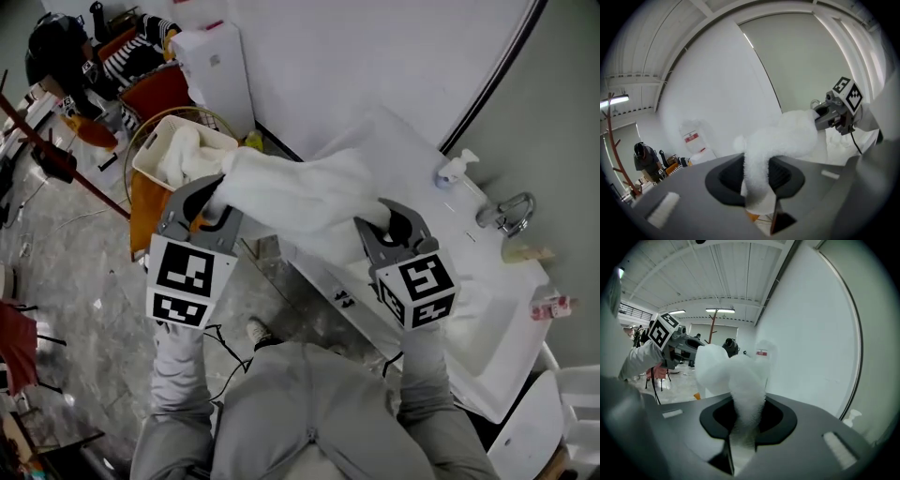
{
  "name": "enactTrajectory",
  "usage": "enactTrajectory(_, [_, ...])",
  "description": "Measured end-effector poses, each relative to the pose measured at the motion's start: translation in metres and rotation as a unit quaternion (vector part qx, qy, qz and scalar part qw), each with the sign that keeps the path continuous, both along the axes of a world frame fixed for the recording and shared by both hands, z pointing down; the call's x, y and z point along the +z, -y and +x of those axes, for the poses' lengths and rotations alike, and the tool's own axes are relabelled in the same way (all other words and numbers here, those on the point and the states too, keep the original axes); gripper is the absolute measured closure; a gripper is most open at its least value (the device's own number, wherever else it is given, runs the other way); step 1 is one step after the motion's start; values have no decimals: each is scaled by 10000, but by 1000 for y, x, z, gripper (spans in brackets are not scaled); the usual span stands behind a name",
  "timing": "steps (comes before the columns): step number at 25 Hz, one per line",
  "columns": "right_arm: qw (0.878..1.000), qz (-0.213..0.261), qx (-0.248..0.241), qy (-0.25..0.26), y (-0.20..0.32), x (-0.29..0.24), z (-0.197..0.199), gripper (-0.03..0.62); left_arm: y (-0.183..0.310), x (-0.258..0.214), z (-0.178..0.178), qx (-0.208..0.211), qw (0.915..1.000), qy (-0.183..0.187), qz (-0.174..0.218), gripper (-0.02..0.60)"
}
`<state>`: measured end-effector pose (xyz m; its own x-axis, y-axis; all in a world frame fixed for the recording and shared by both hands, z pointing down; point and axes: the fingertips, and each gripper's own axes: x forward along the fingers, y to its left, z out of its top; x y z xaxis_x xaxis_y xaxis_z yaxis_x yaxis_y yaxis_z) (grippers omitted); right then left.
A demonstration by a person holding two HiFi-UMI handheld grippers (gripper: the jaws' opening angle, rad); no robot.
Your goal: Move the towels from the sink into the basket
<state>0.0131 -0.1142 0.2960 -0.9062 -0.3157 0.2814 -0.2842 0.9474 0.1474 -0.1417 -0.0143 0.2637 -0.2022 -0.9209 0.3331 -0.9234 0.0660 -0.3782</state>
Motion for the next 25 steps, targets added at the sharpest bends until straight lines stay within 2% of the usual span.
enactTrajectory(6, [9997,12,-246,57,-38,-6,-100,519,-52,2,-96,-358,9993,-92,93,419])
enactTrajectory(11, [9985,3,-522,132,-72,-9,-178,519,-96,-1,-167,-665,9977,-5,141,419])
enactTrajectory(19, [9935,-113,-1132,-25,-111,5,-272,519,-158,22,-244,-1384,9902,-45,-166,419])
enactTrajectory(25, [9878,-242,-1540,-56,-115,14,-336,519,-179,30,-298,-1935,9808,-178,-177,419])
